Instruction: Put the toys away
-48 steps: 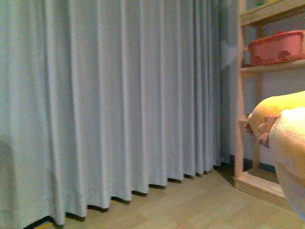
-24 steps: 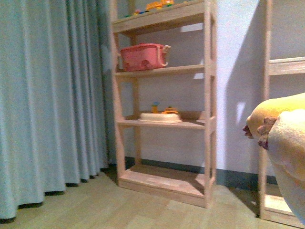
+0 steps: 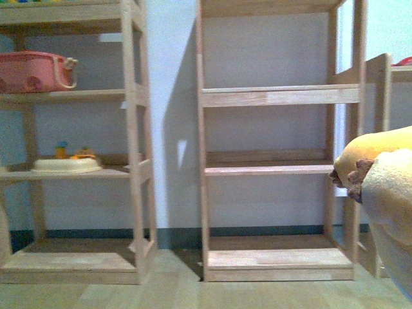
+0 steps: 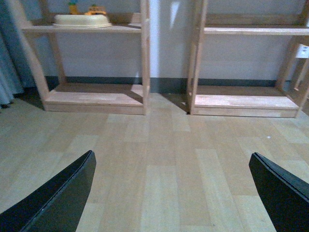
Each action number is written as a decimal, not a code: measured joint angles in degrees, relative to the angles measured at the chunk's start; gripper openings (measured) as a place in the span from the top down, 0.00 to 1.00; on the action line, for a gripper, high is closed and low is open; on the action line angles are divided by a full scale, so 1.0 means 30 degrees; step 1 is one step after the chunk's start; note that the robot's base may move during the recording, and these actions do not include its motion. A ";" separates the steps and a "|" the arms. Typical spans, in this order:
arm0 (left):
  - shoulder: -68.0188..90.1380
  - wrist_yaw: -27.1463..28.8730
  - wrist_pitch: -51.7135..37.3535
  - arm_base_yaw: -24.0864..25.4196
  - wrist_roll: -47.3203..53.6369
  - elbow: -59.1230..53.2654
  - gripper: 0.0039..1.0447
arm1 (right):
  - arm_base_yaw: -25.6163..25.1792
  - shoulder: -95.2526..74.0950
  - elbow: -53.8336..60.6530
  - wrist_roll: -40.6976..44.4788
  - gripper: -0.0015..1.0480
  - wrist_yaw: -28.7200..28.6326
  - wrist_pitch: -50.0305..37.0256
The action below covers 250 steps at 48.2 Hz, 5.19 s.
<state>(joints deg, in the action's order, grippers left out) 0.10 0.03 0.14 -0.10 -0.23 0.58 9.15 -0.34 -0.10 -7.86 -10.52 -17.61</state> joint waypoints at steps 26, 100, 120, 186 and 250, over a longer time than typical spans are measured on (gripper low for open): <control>0.0000 -0.0073 0.0000 -0.0029 0.0000 0.0000 0.06 | -0.0015 0.0029 0.0000 0.0007 0.92 0.0022 0.0000; -0.0022 -0.0015 0.0000 0.0022 0.0000 0.0000 0.06 | 0.0000 0.0007 0.0000 0.0007 0.92 0.0007 0.0007; -0.0015 -0.0007 0.0000 0.0022 0.0000 0.0000 0.06 | 0.0000 0.0007 0.0000 0.0007 0.92 0.0007 0.0000; -0.0022 -0.0015 0.0000 0.0022 0.0000 0.0000 0.06 | -0.5756 -0.5566 -0.7402 0.0226 0.92 -0.1778 0.2193; -0.0022 -0.0015 0.0000 0.0022 0.0000 0.0000 0.06 | 0.1304 -2.8611 -3.5488 0.0576 0.92 0.3424 0.6666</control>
<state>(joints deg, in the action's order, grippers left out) 0.03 -0.01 0.14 -0.03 -0.23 0.58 13.06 -86.17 -106.56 -6.13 -0.25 2.39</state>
